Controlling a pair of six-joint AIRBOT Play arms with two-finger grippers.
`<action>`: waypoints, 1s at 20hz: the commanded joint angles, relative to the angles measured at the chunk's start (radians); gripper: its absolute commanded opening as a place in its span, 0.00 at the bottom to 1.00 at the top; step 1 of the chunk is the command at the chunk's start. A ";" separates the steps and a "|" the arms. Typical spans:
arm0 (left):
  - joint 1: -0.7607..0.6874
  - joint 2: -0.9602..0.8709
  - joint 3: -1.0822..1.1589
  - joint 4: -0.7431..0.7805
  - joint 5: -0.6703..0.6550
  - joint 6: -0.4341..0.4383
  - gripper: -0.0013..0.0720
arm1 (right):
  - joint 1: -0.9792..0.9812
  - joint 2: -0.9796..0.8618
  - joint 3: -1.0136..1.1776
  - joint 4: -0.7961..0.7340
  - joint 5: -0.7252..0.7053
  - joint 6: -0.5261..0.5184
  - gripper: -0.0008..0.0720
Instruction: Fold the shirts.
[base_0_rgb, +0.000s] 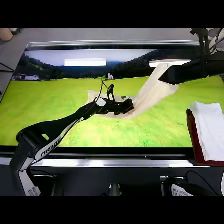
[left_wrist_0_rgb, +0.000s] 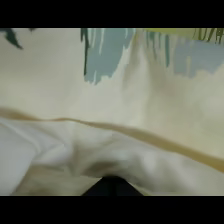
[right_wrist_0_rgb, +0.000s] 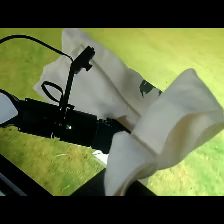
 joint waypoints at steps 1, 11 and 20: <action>0.056 0.063 0.000 0.077 -0.032 0.123 0.06 | 0.050 -0.006 0.000 -0.001 -0.107 0.010 0.04; 0.628 0.650 0.000 0.531 -0.303 0.046 0.06 | 0.447 -0.454 0.000 0.281 -0.618 -0.018 0.04; 0.694 0.886 -0.002 0.608 -0.412 0.048 0.06 | 0.483 -0.565 0.001 0.443 -0.642 -0.164 0.90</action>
